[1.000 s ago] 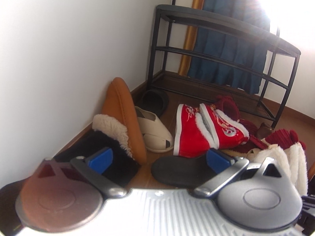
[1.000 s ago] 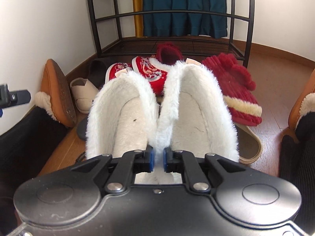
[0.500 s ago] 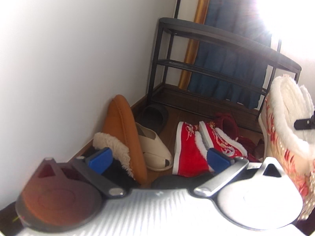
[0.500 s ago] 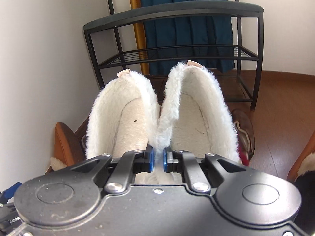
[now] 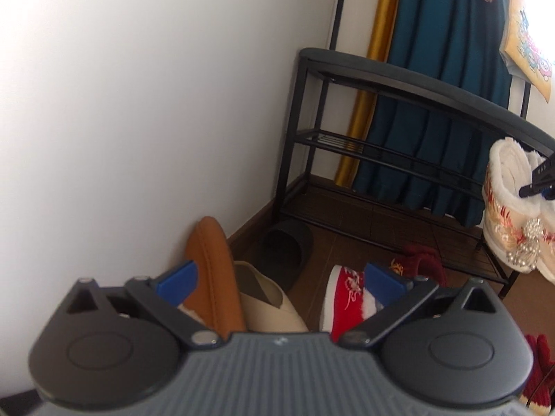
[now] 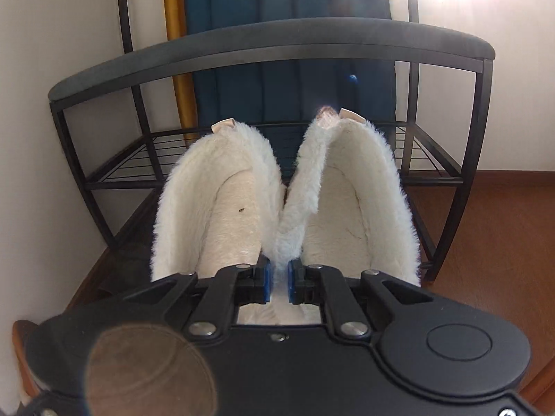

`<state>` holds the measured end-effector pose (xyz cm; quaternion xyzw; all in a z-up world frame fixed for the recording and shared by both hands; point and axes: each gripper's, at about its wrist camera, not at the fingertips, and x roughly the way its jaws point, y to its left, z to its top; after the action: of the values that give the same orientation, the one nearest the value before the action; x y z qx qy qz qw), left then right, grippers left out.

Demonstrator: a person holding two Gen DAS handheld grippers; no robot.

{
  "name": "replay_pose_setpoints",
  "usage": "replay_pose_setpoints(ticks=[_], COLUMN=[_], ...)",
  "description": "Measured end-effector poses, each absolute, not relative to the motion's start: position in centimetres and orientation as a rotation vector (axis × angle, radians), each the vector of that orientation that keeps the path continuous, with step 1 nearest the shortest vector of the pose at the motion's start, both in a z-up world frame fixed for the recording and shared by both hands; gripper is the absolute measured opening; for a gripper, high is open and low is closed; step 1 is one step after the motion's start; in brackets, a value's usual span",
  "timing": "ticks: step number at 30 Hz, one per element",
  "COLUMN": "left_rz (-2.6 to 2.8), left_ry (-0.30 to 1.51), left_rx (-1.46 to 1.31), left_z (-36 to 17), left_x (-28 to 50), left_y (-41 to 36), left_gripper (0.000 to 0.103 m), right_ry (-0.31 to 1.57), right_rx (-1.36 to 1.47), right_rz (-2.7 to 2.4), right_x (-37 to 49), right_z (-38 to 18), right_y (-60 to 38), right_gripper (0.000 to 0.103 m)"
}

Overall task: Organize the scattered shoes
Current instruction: 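Lift the cream slipper pair with the right tool toward the black shoe rack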

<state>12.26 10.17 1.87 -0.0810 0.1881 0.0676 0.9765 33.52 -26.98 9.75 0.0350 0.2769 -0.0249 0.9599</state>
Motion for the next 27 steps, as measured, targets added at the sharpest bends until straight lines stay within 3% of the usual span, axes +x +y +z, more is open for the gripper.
replay_pose_setpoints(ticks=[9, 18, 27], left_rz=[0.082, 0.067, 0.073], left_ry=[0.322, 0.371, 0.422], left_rx=[-0.140, -0.116, -0.106], left_z=[4.0, 2.4, -1.3], left_x=[12.7, 13.1, 17.8], left_y=[6.0, 4.4, 3.2], left_gripper=[0.103, 0.103, 0.103], right_ry=[0.589, 0.631, 0.676], right_rx=[0.069, 0.107, 0.168], right_rz=[-0.084, -0.129, -0.152], right_x=[33.2, 33.5, 40.8], right_z=[5.9, 2.8, -3.5], right_y=[-31.6, -36.8, -41.4], right_gripper=[0.009, 0.009, 0.010])
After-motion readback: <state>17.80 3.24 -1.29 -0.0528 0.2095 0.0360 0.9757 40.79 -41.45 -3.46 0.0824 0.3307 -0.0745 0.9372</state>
